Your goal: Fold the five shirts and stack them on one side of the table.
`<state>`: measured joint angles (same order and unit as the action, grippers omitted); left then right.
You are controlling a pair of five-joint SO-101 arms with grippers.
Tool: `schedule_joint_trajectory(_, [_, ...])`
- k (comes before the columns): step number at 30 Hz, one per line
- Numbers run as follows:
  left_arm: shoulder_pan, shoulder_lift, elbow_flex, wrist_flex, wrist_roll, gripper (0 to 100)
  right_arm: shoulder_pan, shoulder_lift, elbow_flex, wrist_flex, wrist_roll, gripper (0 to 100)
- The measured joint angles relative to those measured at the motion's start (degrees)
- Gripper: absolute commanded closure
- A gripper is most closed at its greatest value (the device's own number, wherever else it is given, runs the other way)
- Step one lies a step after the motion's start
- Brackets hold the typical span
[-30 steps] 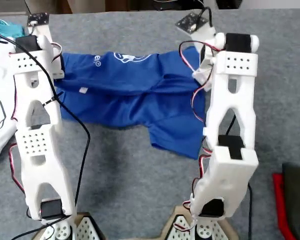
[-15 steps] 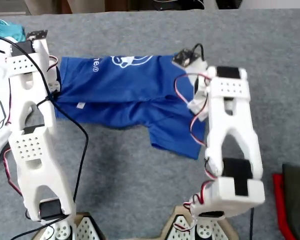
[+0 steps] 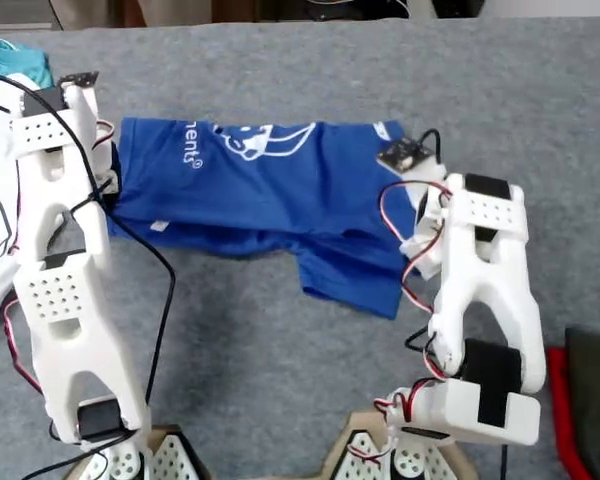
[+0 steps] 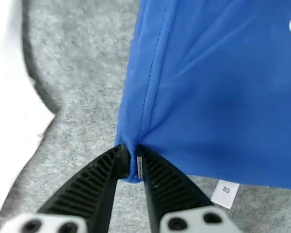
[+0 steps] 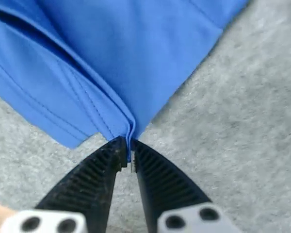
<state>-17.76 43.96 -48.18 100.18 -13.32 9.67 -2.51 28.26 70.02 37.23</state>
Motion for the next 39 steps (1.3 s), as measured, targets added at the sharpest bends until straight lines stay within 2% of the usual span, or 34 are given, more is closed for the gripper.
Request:
schedule_joint_trajectory(14, [-1.58,0.0,2.46,0.0,-0.09,98,0.0,0.0,0.88,-1.05,1.23,99.1])
schedule_joint_trajectory(16, [-1.32,0.0,4.31,0.0,-1.49,98,0.0,0.0,0.88,-1.05,1.32,95.2])
schedule_joint_trajectory(22, [3.08,-0.09,8.26,0.0,-5.89,98,-1.67,0.0,0.88,-1.05,1.58,74.2])
schedule_joint_trajectory(24, [3.96,-0.09,8.26,0.0,-6.77,97,-2.81,0.0,0.88,-1.05,2.73,71.6])
schedule_joint_trajectory(31, [3.87,-0.09,7.47,0.0,-7.21,82,-4.4,-7.65,0.97,-0.62,3.25,77.5])
schedule_joint_trajectory(36, [5.27,-0.09,0.62,0.0,-6.77,81,-12.13,-7.47,0.53,-2.46,0.53,87.1])
schedule_joint_trajectory(39, [7.21,-0.09,-2.37,0.0,-2.2,81,-17.49,-3.34,-1.85,-6.15,-2.46,88.4])
